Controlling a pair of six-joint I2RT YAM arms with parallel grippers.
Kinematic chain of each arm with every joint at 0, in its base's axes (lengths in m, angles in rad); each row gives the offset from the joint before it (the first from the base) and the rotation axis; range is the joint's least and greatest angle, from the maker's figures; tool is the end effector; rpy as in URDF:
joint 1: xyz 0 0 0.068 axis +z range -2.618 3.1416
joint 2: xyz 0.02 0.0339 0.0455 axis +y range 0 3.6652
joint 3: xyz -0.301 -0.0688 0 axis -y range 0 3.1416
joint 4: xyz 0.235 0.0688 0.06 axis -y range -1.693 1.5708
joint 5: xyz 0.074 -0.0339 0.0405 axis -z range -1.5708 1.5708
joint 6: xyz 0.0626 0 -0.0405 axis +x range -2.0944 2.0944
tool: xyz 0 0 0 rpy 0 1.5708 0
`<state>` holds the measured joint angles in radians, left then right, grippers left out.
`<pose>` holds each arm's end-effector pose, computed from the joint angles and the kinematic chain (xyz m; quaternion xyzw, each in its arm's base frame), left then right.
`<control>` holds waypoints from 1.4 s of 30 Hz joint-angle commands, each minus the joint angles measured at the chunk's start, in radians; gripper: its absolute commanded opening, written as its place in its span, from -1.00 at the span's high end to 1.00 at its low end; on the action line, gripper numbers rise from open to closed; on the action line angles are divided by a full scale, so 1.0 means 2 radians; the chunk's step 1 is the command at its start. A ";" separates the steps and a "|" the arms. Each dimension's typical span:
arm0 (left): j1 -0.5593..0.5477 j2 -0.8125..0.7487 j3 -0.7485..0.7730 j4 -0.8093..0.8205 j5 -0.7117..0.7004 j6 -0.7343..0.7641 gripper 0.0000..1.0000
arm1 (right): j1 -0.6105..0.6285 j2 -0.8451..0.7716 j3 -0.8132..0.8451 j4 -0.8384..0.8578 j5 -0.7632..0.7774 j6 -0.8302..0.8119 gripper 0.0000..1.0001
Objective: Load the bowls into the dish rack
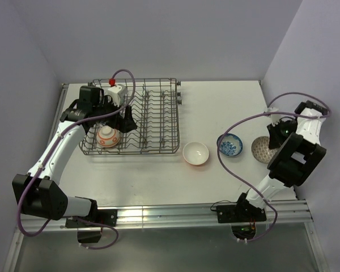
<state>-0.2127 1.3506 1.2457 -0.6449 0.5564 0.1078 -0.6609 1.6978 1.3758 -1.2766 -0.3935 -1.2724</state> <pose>0.2738 -0.0930 0.3556 0.2489 0.8529 -0.2716 0.3700 0.2487 -0.1630 0.2629 -0.2926 0.9360 0.1223 0.1531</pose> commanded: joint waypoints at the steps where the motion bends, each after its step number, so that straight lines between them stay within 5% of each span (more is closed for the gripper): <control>1: 0.009 -0.023 0.021 0.041 0.000 -0.033 -0.99 | 0.021 -0.019 0.072 -0.083 -0.096 0.039 1.00; 10: 0.078 -0.035 0.015 0.129 0.095 -0.162 -0.99 | 0.162 -0.016 0.184 -0.068 -0.235 0.203 1.00; 20: 0.088 -0.023 0.008 0.229 0.166 -0.287 -0.99 | 0.322 -0.034 0.213 0.146 -0.335 0.475 1.00; 28: -0.006 -0.014 -0.034 0.337 0.157 -0.415 -0.99 | 0.376 -0.025 0.168 0.273 -0.410 0.618 1.00; 42: -0.104 0.023 -0.058 0.464 0.119 -0.534 -0.99 | 0.426 -0.044 0.100 0.352 -0.365 0.707 1.00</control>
<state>-0.3912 1.3907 1.1324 0.1894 0.8196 -0.9051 0.1772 1.6829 1.5799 -0.6605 -1.1004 0.0799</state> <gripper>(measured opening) 0.995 0.136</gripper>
